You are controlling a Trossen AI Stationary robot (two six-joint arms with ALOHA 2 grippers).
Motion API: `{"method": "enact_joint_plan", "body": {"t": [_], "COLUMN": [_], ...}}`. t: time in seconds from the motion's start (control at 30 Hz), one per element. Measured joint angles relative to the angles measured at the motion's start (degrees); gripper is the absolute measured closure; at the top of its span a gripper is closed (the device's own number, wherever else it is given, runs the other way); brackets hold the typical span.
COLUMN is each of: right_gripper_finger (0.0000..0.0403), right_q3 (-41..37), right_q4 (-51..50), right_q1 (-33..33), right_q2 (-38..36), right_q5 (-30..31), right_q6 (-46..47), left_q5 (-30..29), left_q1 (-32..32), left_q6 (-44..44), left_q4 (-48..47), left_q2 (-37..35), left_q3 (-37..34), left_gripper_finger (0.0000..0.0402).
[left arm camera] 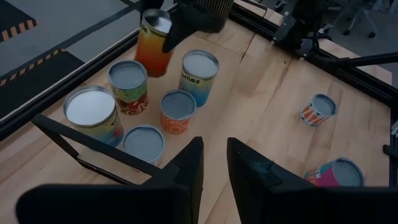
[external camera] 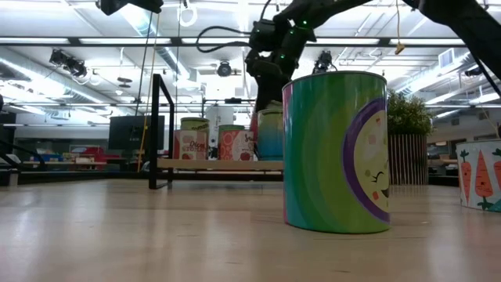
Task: Pick and place cans onto a shelf
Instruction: Put the canned pineapple on the shelf
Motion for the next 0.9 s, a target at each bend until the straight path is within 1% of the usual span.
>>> {"method": "enact_joint_plan", "body": {"t": [0.3,0.7,0.83,0.9], "right_gripper_finger": [0.0079,0.0079,0.0079,0.0079], "right_q3": [0.00,0.00,0.00,-0.04], "right_q4": [-0.99,-6.65,-5.96,-4.80], "right_q1": [2.70,2.69,2.67,2.26], "right_q2": [0.00,0.00,-0.02,-0.02], "right_q5": [0.70,2.65,5.14,4.93], "right_q6": [0.35,-0.15,-0.26,-0.03], "left_q5": [-0.02,-0.02,-0.02,0.00], "left_q1": [0.01,0.00,0.02,0.02], "left_q6": [0.00,0.00,0.00,-0.01], "left_q4": [0.16,0.17,0.17,0.17], "left_q2": [0.00,0.00,0.00,0.00], "left_q3": [0.00,0.00,0.00,0.00], "left_gripper_finger": [0.0324,0.0324,0.0324,0.0324]}}
